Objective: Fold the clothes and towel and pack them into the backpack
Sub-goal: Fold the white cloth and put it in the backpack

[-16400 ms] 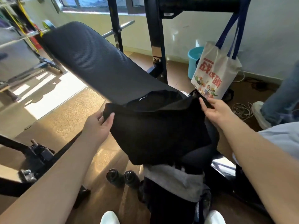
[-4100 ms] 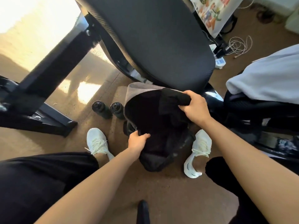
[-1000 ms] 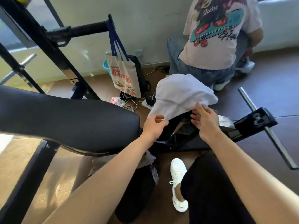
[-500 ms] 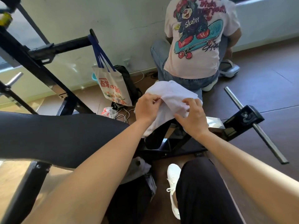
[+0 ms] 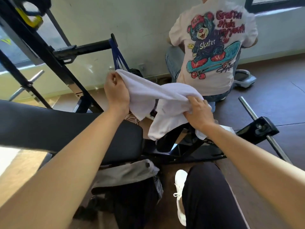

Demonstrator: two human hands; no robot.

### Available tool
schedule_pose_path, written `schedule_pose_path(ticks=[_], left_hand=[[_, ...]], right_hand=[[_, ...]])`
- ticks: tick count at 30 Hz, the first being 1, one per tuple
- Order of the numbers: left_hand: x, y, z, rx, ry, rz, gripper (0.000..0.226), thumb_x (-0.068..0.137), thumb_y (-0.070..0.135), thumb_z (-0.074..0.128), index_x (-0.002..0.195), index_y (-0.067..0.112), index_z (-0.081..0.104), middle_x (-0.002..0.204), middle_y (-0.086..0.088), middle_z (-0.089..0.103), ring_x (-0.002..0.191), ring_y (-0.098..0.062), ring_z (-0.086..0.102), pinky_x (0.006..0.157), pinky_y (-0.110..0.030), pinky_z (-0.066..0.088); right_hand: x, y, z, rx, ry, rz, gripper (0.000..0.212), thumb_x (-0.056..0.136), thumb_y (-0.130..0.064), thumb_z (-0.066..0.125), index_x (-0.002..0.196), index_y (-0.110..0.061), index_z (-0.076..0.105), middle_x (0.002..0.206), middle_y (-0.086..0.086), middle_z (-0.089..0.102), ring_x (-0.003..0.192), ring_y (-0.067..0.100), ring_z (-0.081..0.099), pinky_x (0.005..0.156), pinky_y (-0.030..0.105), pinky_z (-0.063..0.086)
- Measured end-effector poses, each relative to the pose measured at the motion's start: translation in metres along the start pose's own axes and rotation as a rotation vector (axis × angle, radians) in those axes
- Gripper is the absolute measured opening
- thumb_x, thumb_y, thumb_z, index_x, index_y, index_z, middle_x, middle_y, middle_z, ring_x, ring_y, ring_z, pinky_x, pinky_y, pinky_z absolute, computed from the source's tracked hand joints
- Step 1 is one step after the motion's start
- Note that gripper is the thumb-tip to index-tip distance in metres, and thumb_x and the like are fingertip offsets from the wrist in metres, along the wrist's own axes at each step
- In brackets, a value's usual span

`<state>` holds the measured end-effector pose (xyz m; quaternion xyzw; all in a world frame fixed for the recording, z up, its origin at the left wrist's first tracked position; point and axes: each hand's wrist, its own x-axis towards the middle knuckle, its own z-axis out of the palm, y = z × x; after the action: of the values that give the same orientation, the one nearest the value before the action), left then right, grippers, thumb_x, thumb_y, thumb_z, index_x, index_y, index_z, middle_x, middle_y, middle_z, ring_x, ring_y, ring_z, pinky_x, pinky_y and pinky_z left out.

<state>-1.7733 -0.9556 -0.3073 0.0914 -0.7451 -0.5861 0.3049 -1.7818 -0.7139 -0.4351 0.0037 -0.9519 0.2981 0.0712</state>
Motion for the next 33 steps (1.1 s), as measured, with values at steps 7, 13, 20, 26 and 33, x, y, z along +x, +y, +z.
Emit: schedule_pose_path(ticks=[7,13,20,26,33], left_hand=[[-0.028,-0.004,-0.094,-0.125,0.077,-0.14,0.028,0.107,0.028,0.042,0.082,0.024,0.055,0.08,0.005,0.056,0.076,-0.01,0.057,0.069,-0.021,0.049],[-0.059,-0.018,-0.164,-0.095,0.129,-0.227,0.034,0.105,0.024,0.047,0.072,0.024,0.057,0.073,0.007,0.052,0.071,-0.008,0.051,0.067,-0.024,0.043],[-0.12,-0.067,-0.242,0.359,-0.043,-0.362,0.021,0.104,0.019,0.051,0.089,0.019,0.066,0.092,0.004,0.062,0.1,-0.021,0.06,0.086,-0.034,0.048],[-0.186,-0.117,-0.273,0.362,-0.44,-0.401,0.031,0.084,0.024,0.062,0.113,0.03,0.068,0.114,0.006,0.066,0.116,-0.019,0.061,0.095,-0.033,0.051],[-0.215,-0.178,-0.26,0.393,-0.689,-0.334,0.011,0.092,0.008,0.064,0.087,0.013,0.072,0.078,-0.001,0.068,0.074,-0.016,0.063,0.072,-0.032,0.05]], right_hand=[[-0.015,-0.035,0.008,-0.231,0.123,-0.167,0.062,0.084,-0.025,0.069,0.141,-0.022,0.045,0.144,0.012,0.044,0.131,0.042,0.038,0.105,0.054,0.033],[-0.056,-0.099,0.023,0.061,0.175,-0.395,0.011,0.097,-0.014,0.061,0.093,-0.006,0.067,0.092,0.013,0.069,0.092,0.03,0.056,0.077,0.036,0.04],[-0.138,-0.166,0.044,0.469,-0.264,-0.356,0.007,0.101,-0.021,0.06,0.097,-0.015,0.059,0.082,-0.005,0.062,0.078,0.012,0.06,0.069,0.022,0.048],[-0.19,-0.177,0.084,0.457,-0.655,-0.483,0.011,0.096,-0.022,0.067,0.085,-0.021,0.066,0.07,-0.01,0.059,0.065,0.004,0.053,0.063,0.019,0.043],[-0.205,-0.165,0.141,0.597,-0.9,-0.362,0.009,0.094,-0.02,0.071,0.086,-0.019,0.074,0.071,-0.009,0.065,0.069,0.003,0.057,0.067,0.017,0.046]])
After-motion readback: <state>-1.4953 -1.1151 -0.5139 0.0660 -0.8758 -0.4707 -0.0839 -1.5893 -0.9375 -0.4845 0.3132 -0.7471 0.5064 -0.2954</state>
